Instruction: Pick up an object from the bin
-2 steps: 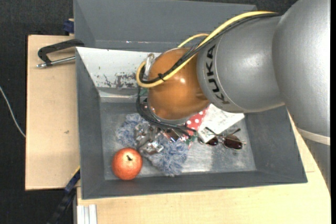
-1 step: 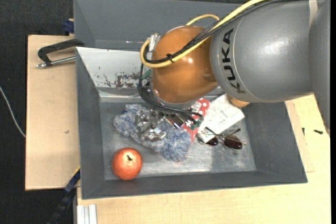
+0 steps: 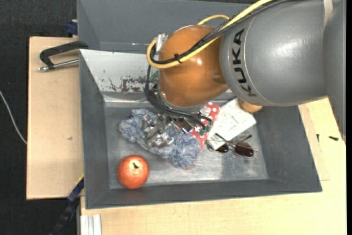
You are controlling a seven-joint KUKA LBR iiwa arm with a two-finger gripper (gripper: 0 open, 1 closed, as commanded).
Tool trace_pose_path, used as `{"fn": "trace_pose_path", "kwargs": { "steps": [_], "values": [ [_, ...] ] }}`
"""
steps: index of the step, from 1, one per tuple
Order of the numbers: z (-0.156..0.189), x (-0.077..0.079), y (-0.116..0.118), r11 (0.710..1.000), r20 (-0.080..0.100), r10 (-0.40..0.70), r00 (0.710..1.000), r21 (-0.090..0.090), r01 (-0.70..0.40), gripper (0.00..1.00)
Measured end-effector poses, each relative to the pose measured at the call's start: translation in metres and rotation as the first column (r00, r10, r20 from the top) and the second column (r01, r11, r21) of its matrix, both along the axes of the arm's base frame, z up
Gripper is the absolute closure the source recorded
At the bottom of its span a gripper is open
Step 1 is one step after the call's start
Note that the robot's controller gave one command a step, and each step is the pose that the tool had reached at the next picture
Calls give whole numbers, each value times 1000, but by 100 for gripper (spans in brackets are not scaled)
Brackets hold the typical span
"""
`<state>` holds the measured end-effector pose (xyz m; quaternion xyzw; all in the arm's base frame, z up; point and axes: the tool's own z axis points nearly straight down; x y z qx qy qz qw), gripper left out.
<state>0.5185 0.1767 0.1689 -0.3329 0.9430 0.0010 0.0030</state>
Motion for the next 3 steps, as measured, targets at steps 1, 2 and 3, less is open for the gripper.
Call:
{"fn": "trace_pose_path", "kwargs": {
  "steps": [1, 2, 3],
  "values": [
    [10, 6, 0, 1000, 0, -17, 1000, 0, 17, 100],
    [16, 9, 4, 1000, -3, -21, 1000, -1, 21, 100],
    [43, 4, -2, 1000, 2, -11, 1000, 0, 11, 100]
  ]
}}
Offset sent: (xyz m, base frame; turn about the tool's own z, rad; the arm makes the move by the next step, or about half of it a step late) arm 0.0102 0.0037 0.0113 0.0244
